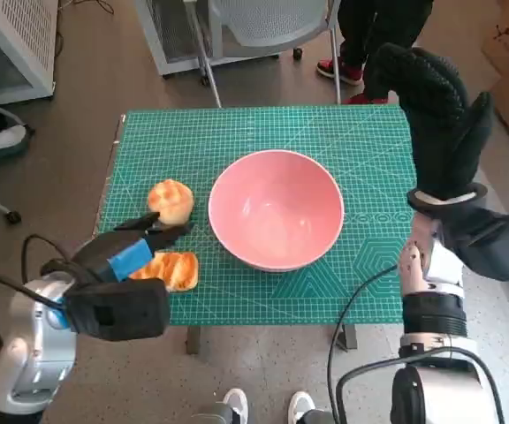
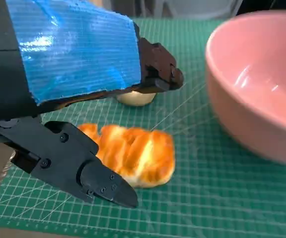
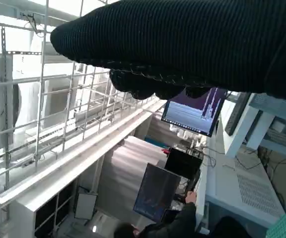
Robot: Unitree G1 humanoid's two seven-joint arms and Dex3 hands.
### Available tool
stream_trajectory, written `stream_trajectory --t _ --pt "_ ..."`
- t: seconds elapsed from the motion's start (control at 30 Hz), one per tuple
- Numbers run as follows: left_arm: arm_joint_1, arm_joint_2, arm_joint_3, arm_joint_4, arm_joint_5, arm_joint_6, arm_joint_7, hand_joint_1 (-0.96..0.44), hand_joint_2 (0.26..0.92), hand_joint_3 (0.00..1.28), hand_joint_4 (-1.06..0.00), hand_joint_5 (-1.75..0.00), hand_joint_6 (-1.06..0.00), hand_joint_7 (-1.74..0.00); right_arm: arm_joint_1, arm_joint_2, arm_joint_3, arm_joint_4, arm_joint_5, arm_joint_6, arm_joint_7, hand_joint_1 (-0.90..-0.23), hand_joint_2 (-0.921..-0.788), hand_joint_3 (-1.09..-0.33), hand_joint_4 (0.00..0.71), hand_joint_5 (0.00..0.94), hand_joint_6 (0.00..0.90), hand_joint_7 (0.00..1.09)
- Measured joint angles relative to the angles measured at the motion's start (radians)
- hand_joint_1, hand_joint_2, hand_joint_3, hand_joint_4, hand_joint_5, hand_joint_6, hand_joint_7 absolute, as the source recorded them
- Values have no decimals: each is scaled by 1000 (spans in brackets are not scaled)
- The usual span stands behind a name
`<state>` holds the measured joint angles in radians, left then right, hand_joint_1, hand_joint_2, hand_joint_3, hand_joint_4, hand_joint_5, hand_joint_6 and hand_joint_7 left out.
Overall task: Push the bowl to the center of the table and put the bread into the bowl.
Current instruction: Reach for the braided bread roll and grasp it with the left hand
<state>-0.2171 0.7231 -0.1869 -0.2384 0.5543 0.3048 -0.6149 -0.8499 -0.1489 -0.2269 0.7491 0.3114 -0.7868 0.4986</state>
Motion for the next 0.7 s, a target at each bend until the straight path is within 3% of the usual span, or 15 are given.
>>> stream_trajectory --t 0.2,0.43,0.5,0.57,0.6,0.7 --pt "-20 -16 -49 124 52 -30 52 -110 735 6 -229 -17 -395 -15 1 0 -1 1 3 0 7 -504 -921 -453 318 2 437 15" --pt "-38 -26 -93 232 108 -69 105 23 781 12 -434 -22 -524 -26 3 0 -2 -2 3 0 7 -497 -921 -453 319 2 438 14" --pt "-47 -26 -102 257 122 -81 123 52 806 11 -555 -28 -607 -31 3 0 -3 -2 3 0 7 -496 -921 -453 320 2 440 14" --pt "-60 -24 -111 273 145 -98 141 77 834 9 -754 -68 -735 -49 4 0 -4 -2 4 0 7 -496 -921 -452 322 3 443 16" --pt "-65 -23 -115 279 153 -105 149 50 864 14 -764 -457 -705 -403 4 1 -4 -2 4 0 7 -496 -921 -452 323 3 445 16" --pt "-72 -18 -118 289 173 -126 166 22 894 21 -765 -884 -695 -749 5 4 -4 -3 4 0 7 -499 -921 -452 323 3 449 18"
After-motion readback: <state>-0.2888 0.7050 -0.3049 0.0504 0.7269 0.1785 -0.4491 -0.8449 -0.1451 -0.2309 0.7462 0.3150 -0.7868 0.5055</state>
